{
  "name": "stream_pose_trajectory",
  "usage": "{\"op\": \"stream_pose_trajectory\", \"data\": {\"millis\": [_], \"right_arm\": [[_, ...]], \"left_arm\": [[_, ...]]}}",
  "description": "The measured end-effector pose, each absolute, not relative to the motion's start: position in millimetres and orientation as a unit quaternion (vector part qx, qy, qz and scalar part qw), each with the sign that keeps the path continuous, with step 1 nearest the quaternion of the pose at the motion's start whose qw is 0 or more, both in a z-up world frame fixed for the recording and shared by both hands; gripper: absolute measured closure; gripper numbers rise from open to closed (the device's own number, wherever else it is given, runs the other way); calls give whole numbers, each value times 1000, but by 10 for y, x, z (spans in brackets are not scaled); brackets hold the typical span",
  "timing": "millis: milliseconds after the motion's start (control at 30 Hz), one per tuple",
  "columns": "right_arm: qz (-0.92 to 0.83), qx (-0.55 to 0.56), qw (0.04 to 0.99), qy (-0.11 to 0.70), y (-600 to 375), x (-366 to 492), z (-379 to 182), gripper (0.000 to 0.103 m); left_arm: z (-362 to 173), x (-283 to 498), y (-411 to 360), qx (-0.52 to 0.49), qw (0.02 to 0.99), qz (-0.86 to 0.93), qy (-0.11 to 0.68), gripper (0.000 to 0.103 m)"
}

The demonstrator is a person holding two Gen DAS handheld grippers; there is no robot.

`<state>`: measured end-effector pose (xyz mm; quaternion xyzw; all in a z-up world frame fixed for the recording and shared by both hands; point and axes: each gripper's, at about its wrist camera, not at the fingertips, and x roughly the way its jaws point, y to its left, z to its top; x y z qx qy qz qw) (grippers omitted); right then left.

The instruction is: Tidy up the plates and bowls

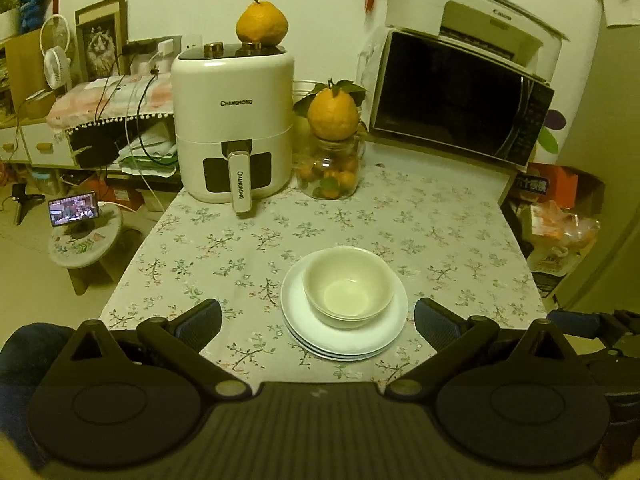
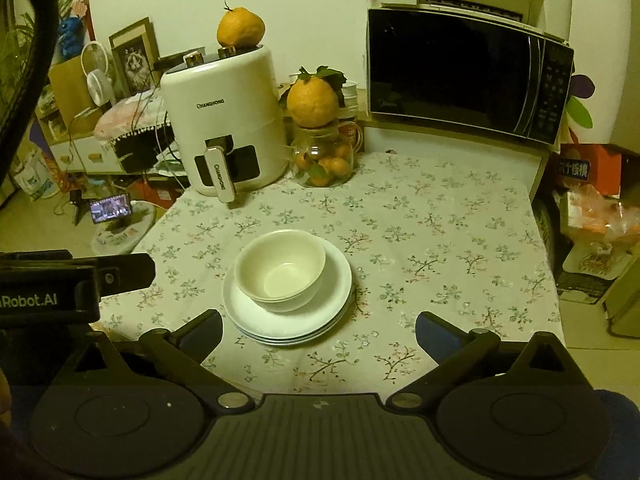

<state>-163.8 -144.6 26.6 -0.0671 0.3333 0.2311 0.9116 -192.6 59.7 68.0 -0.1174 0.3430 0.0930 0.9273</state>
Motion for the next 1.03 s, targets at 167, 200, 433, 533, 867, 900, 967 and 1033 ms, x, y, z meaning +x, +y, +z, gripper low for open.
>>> {"op": "stream_pose_trajectory", "data": {"millis": [167, 200, 433, 533, 867, 900, 967, 1033], "right_arm": [[234, -66, 910, 337, -1422, -1629, 257, 2], [233, -65, 910, 338, -1416, -1629, 253, 2], [233, -65, 908, 341, -1400, -1619, 242, 2], [234, -64, 908, 341, -1404, -1619, 244, 2], [233, -63, 908, 342, -1381, -1631, 229, 2], [233, -63, 908, 343, -1381, -1628, 225, 2], [231, -62, 908, 344, -1388, -1611, 215, 2], [231, -61, 908, 345, -1393, -1599, 208, 2]], "left_arm": [[681, -1922, 587, -113, 928, 93, 342, 0], [679, -1922, 578, -113, 928, 93, 343, 0], [677, -1917, 582, -109, 928, 96, 345, 0], [673, -1916, 584, -108, 928, 91, 344, 0], [663, -1905, 577, -100, 929, 100, 343, 0], [663, -1897, 582, -101, 928, 99, 344, 0], [664, -1894, 583, -100, 928, 98, 345, 0], [663, -1889, 579, -100, 927, 98, 347, 0]]}}
